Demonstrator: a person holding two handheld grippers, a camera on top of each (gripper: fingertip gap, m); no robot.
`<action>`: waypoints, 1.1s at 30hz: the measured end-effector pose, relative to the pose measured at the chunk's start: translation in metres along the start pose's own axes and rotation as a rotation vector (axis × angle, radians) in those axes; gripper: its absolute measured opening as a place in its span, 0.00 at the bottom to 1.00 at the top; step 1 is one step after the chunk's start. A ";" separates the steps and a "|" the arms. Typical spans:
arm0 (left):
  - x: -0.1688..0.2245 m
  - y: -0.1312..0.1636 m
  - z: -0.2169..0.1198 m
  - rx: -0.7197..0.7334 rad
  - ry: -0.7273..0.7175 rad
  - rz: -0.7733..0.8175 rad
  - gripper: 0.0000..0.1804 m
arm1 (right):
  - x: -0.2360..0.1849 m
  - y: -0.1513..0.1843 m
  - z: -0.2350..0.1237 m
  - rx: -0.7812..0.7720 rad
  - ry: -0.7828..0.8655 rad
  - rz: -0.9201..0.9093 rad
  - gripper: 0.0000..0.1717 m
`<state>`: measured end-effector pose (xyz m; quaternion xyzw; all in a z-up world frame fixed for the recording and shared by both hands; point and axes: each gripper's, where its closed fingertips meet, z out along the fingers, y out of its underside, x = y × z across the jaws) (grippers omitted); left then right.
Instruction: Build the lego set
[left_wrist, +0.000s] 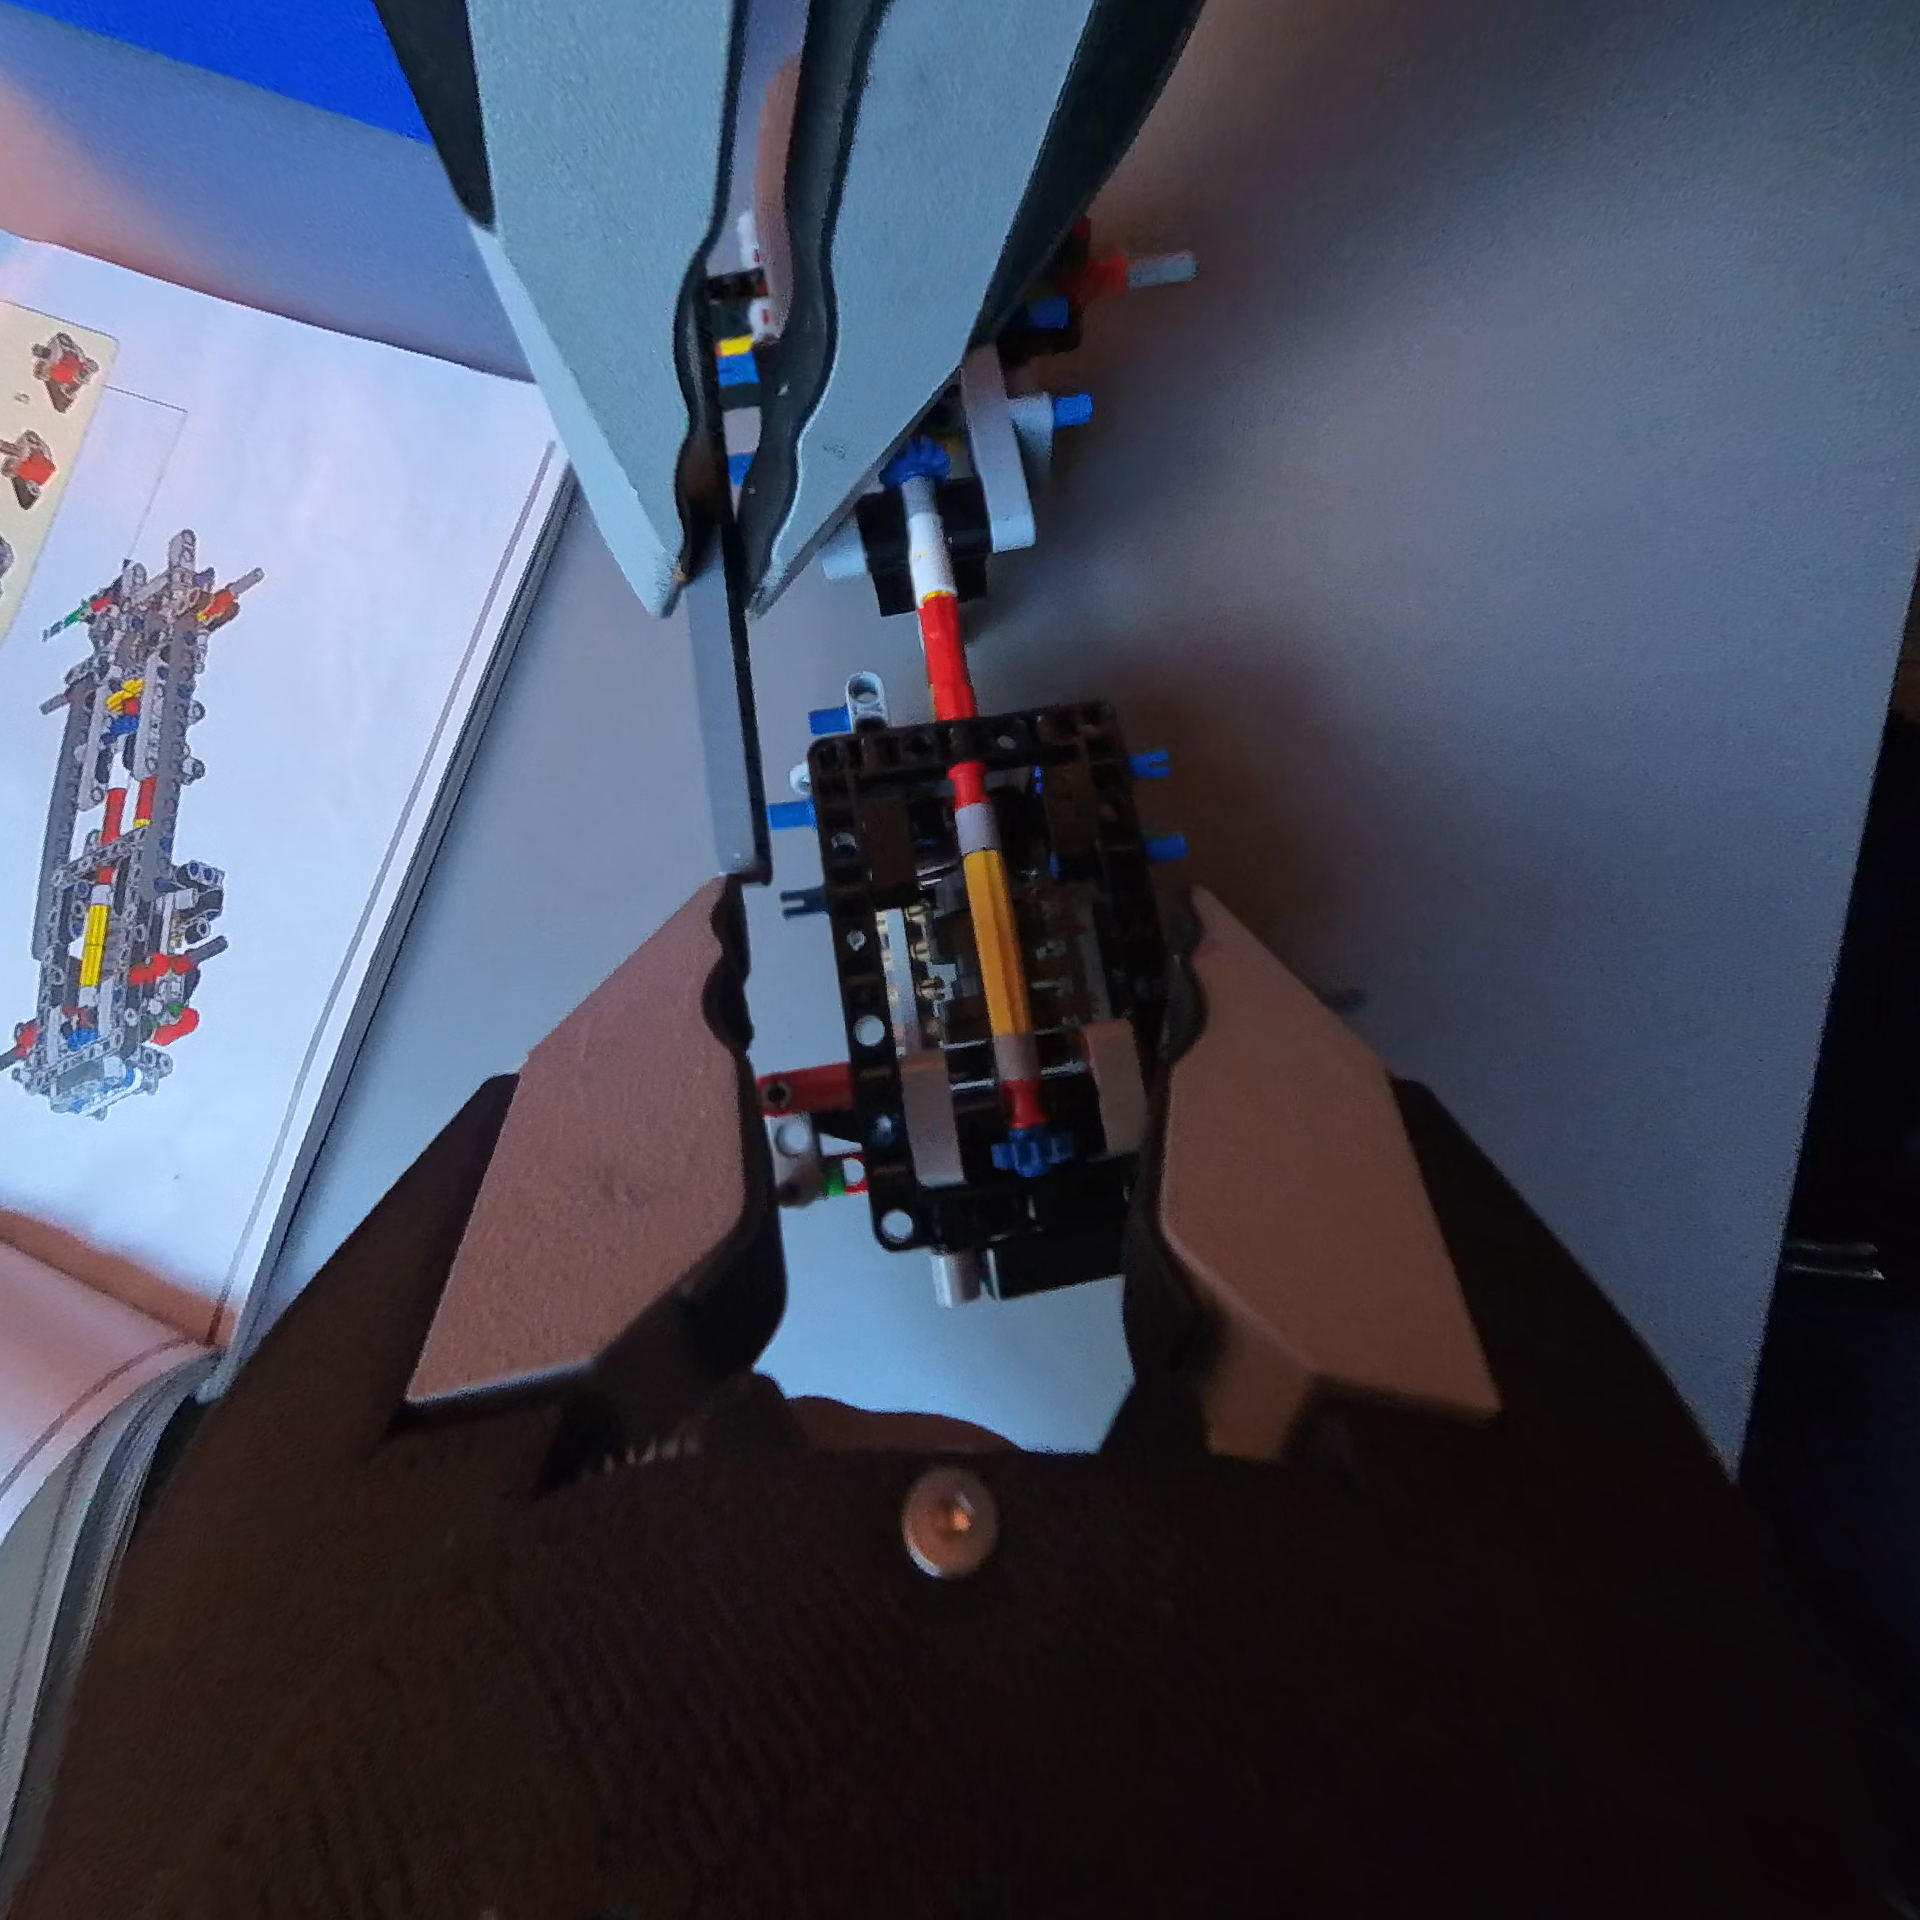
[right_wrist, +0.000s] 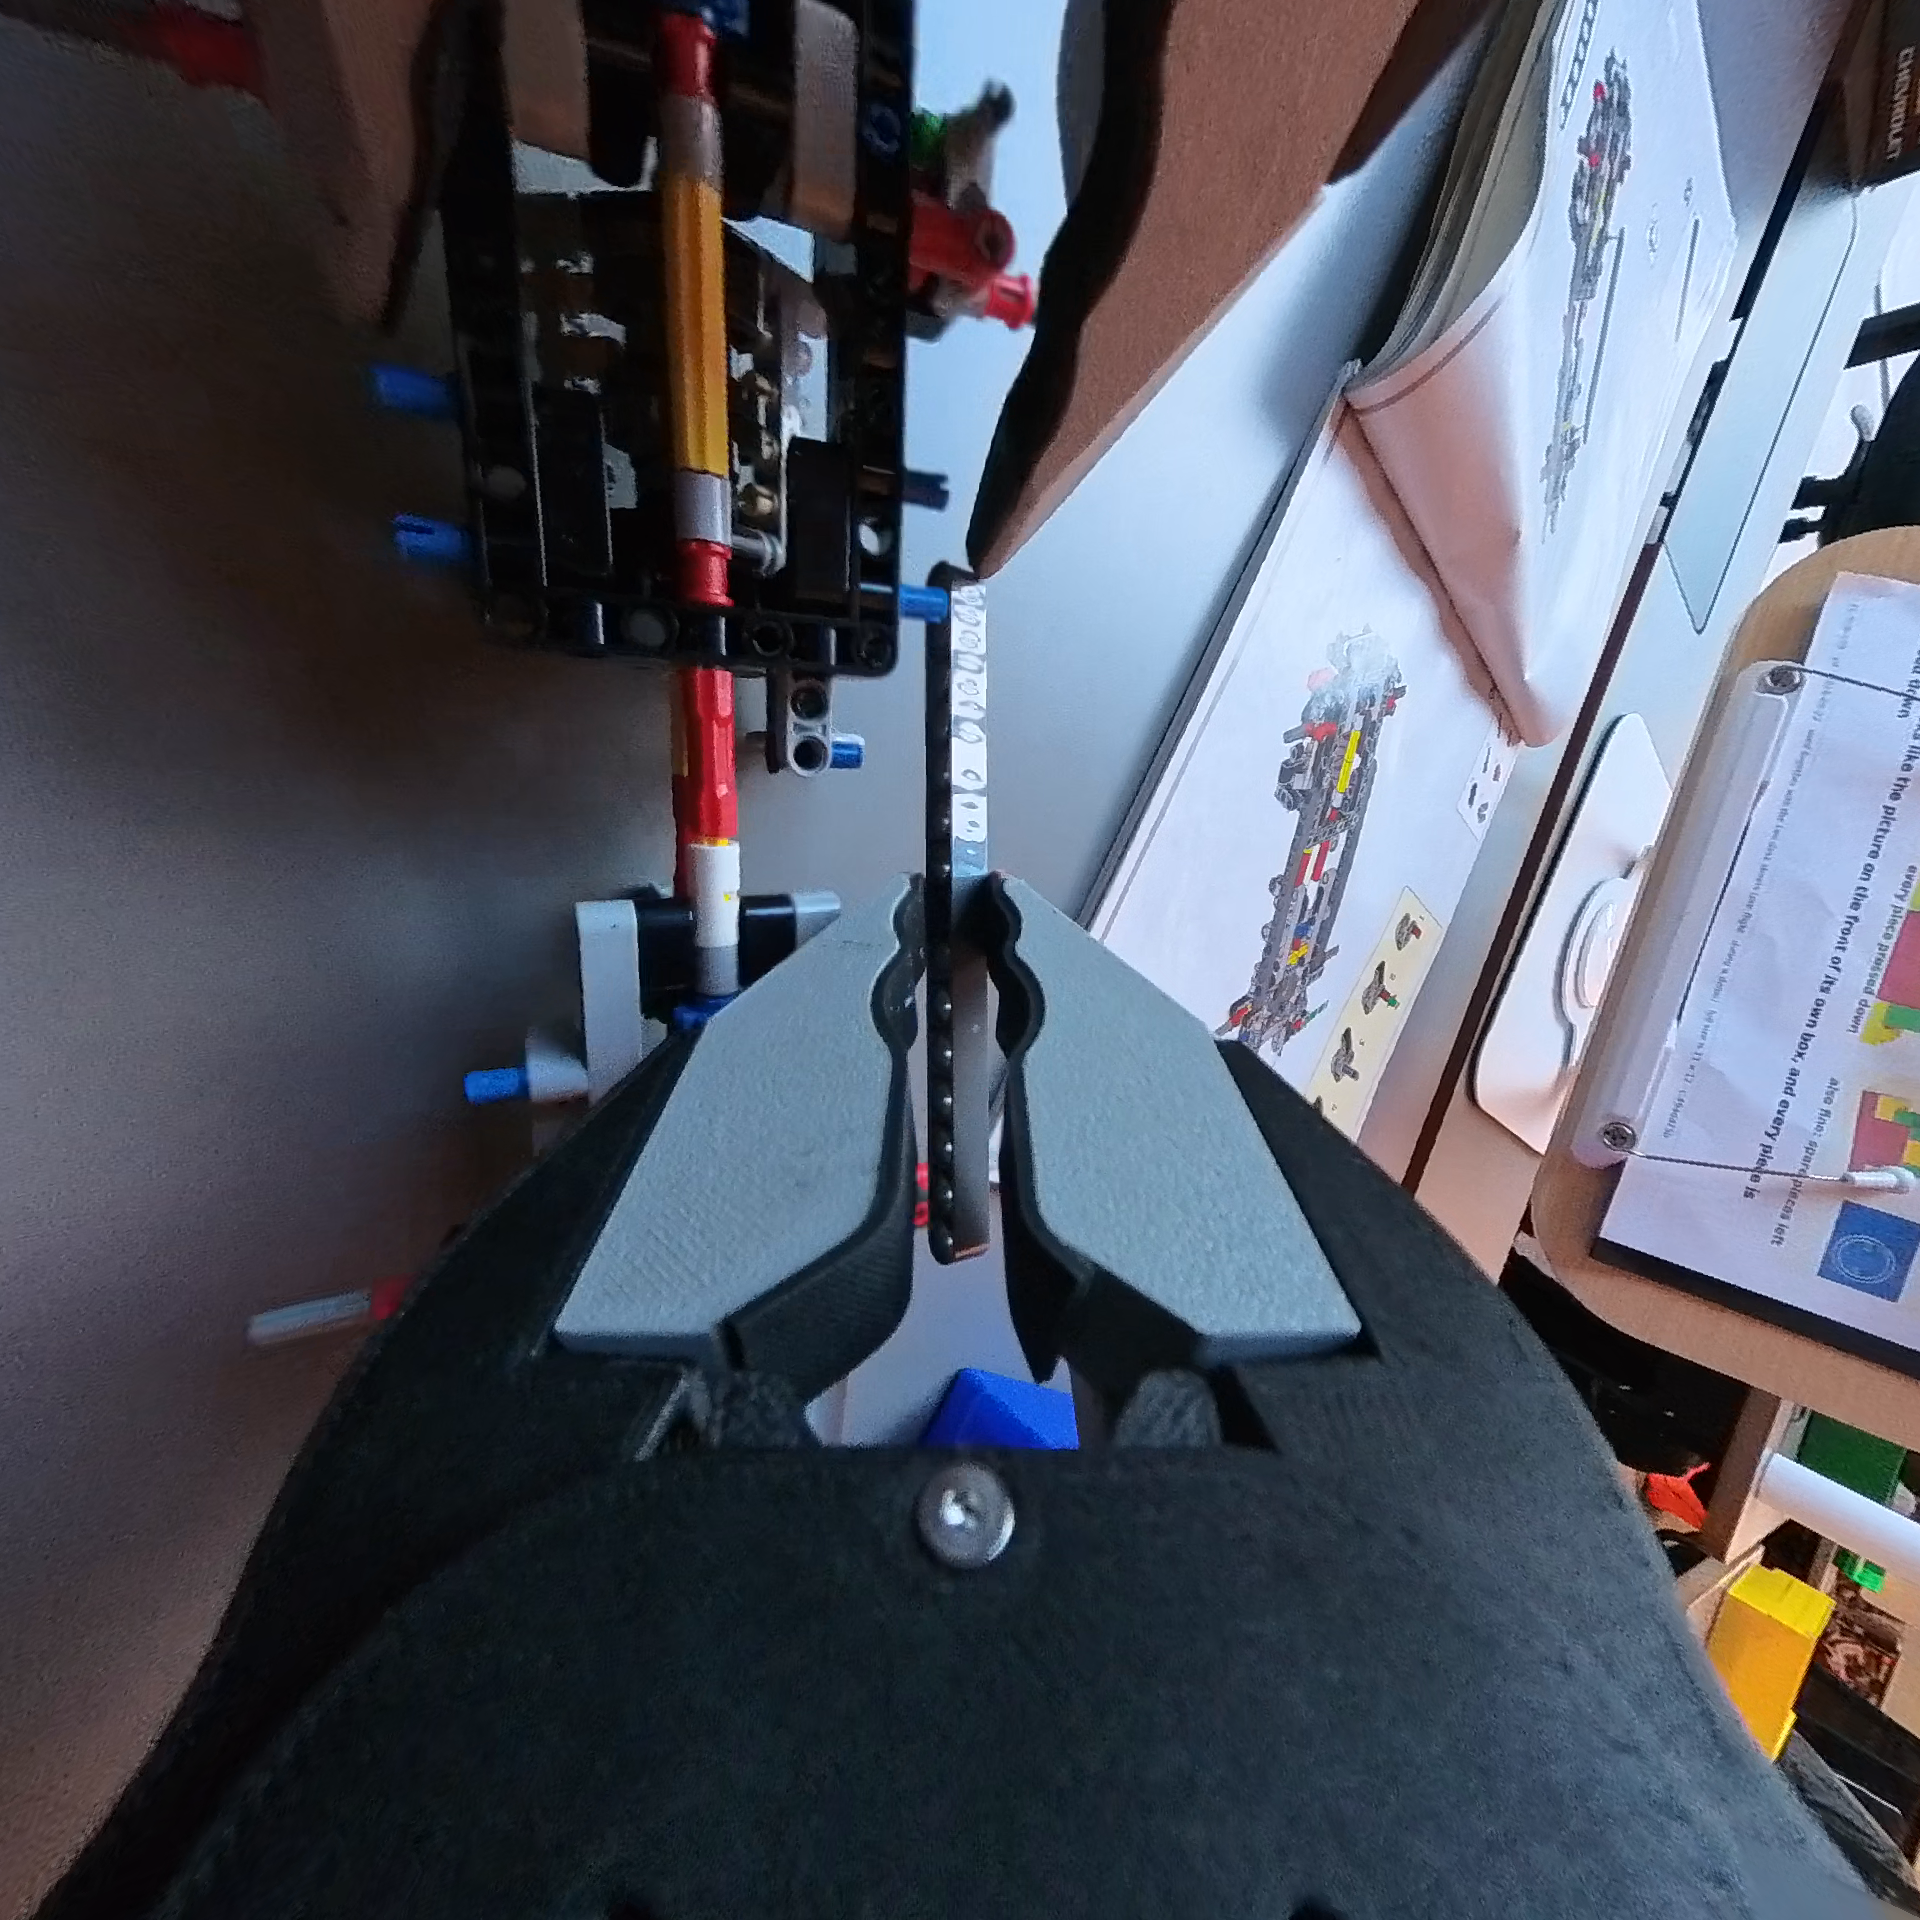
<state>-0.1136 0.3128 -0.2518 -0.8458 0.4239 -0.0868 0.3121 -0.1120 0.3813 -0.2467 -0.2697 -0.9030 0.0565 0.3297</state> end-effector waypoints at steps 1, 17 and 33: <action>0.000 -0.001 -0.001 0.012 0.017 -0.006 0.43 | -0.001 0.000 0.000 0.000 0.001 -0.001 0.05; -0.003 -0.001 0.000 0.031 0.030 0.052 0.43 | -0.001 0.006 -0.009 0.071 0.101 0.063 0.05; -0.003 -0.002 0.003 -0.045 0.005 0.159 0.40 | -0.004 0.008 -0.013 0.086 0.124 0.062 0.05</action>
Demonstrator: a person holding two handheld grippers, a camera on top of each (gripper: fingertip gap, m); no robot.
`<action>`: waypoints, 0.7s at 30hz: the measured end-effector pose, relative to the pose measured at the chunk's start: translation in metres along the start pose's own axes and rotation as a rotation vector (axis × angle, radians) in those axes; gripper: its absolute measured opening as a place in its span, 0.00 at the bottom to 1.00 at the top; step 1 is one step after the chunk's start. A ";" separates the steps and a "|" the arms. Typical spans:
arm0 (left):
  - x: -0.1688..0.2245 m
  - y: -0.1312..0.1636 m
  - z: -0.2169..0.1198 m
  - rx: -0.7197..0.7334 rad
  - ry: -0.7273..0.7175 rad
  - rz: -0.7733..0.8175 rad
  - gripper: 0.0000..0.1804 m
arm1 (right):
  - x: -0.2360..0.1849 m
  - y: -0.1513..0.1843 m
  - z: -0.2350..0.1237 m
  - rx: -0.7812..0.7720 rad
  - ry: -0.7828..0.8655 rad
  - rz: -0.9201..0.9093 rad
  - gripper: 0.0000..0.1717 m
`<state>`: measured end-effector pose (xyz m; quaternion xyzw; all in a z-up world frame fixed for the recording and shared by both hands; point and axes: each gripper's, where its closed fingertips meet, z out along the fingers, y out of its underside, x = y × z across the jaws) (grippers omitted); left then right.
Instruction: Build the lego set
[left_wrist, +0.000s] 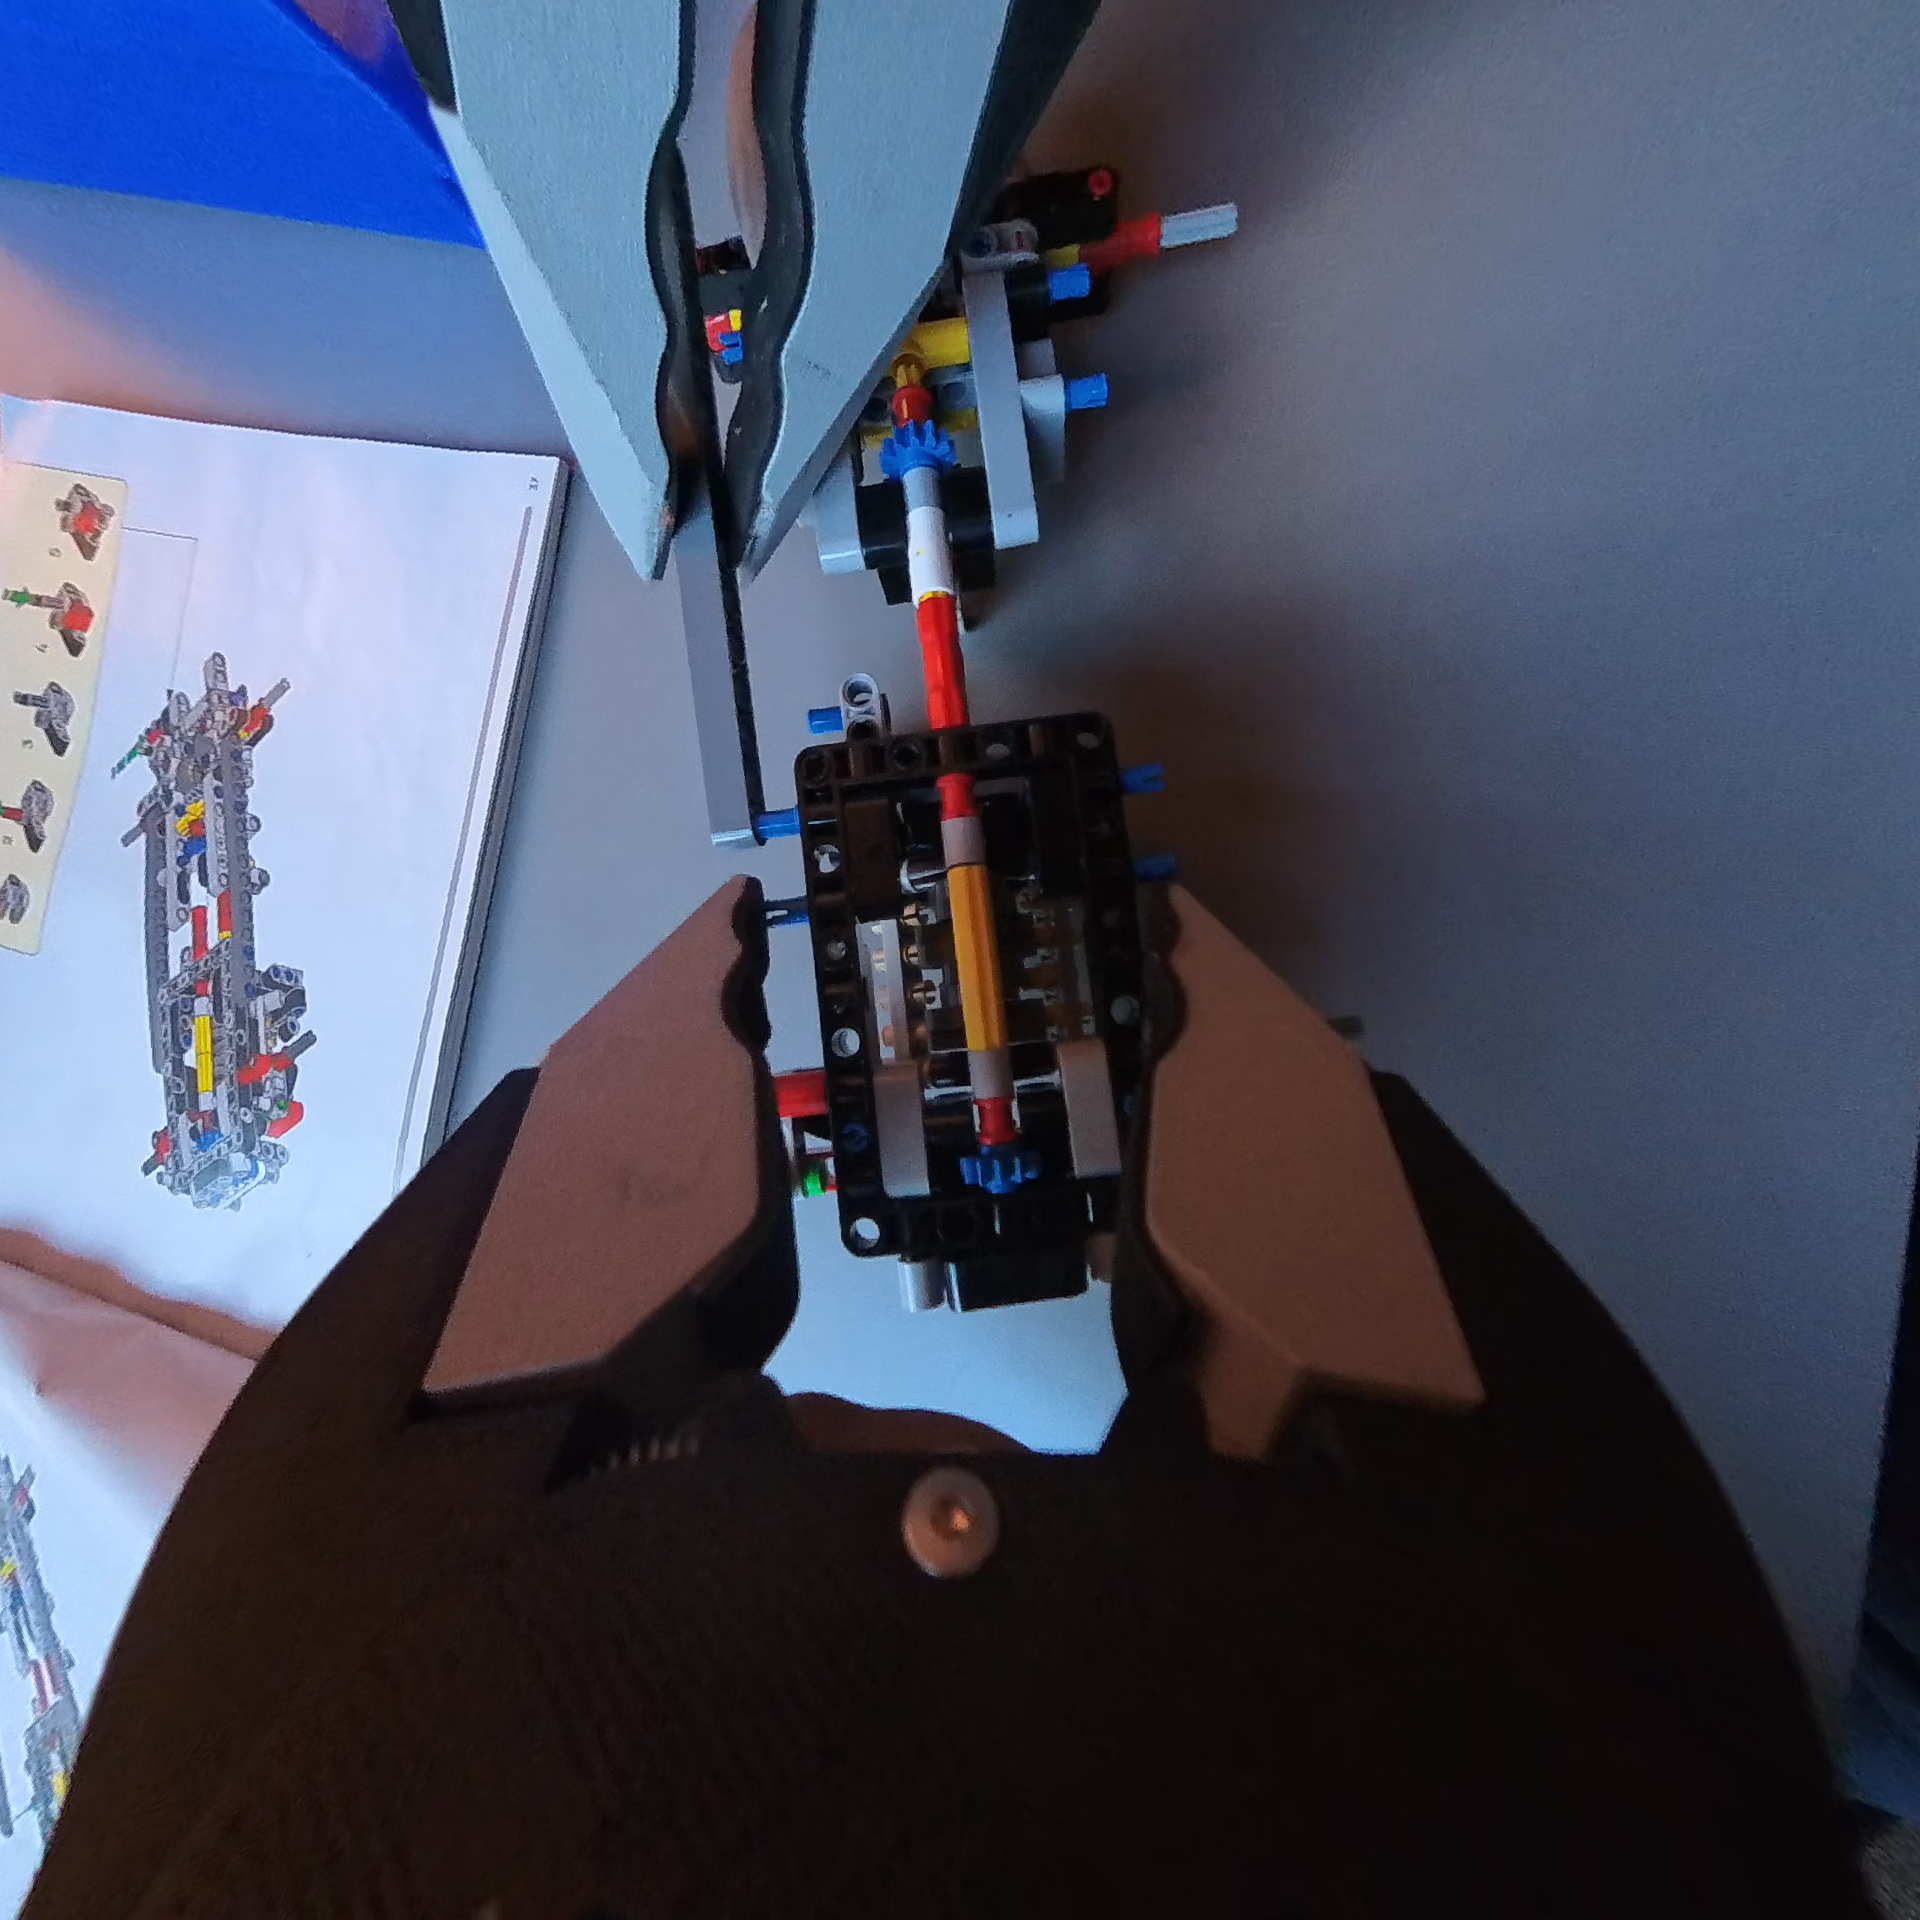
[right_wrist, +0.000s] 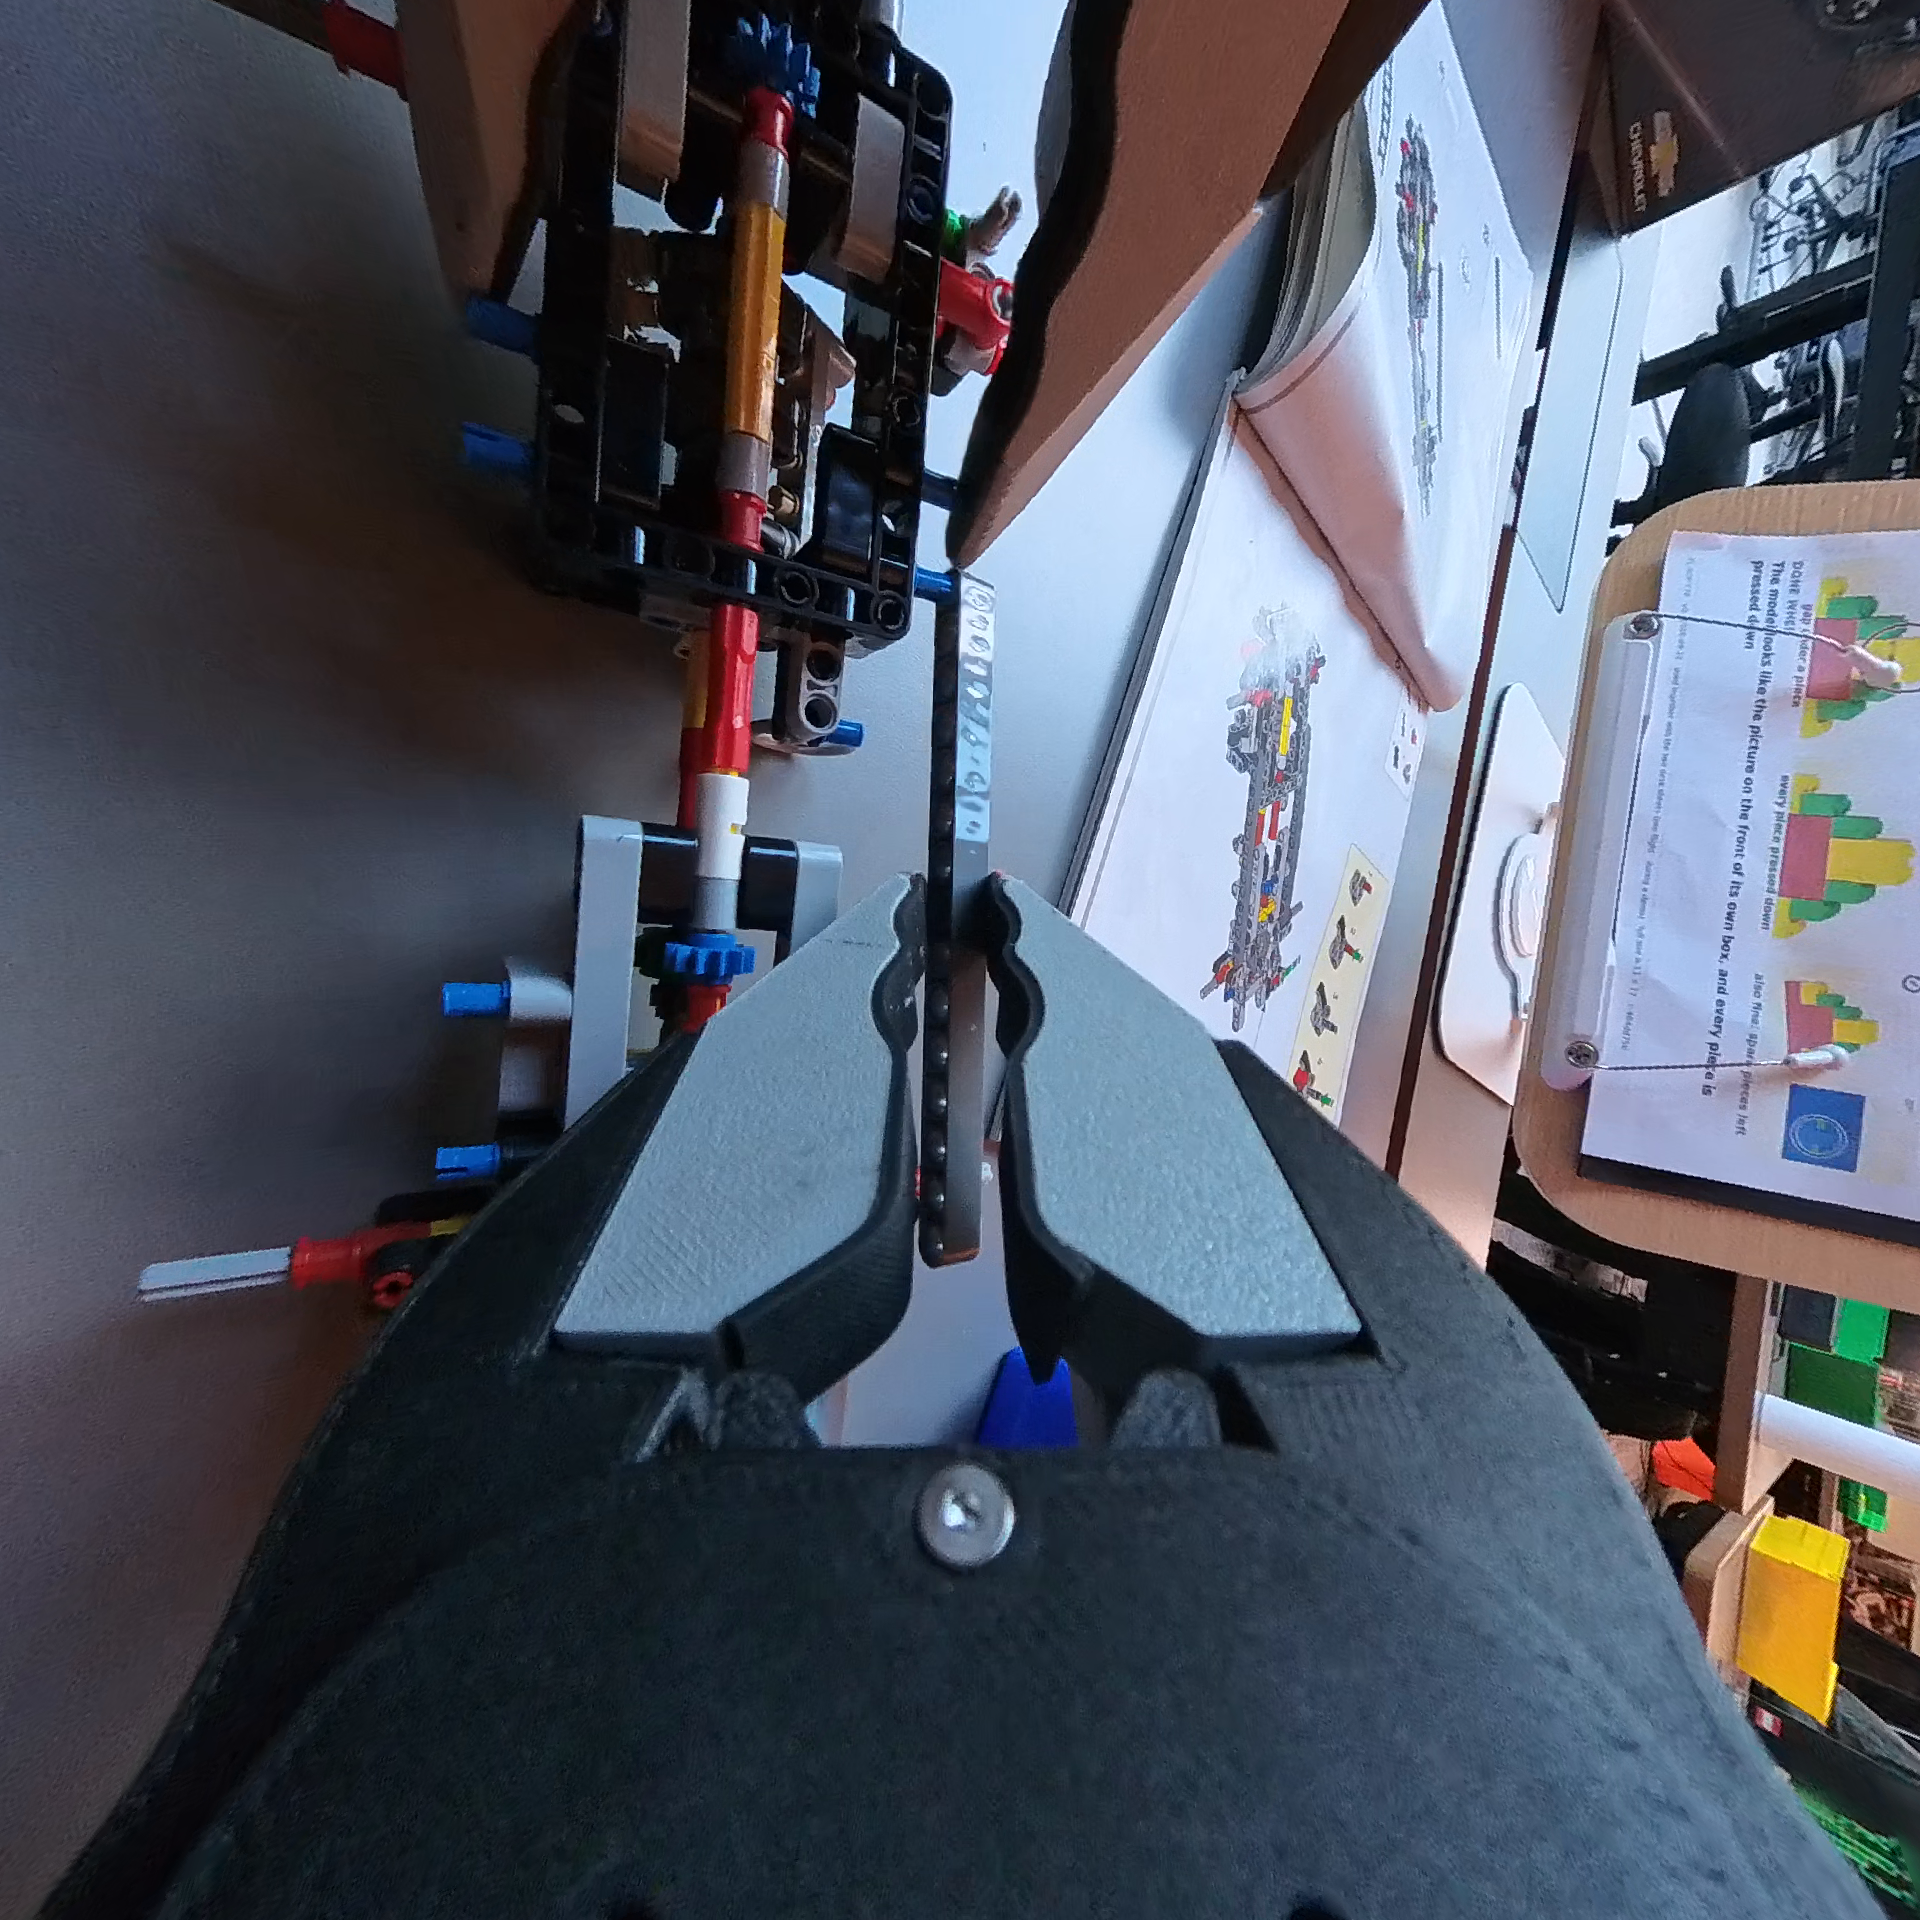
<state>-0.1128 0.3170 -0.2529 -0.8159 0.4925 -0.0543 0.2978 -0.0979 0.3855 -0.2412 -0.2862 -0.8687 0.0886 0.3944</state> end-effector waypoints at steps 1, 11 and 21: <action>0.000 0.001 0.000 -0.002 -0.002 0.003 0.40 | -0.001 0.000 -0.001 0.002 0.000 0.000 0.05; 0.006 -0.011 -0.009 0.050 0.035 -0.018 0.43 | -0.001 -0.003 -0.001 0.003 0.007 -0.014 0.04; -0.003 -0.013 0.002 -0.009 0.003 -0.128 0.37 | -0.002 -0.001 0.000 -0.010 0.002 -0.022 0.04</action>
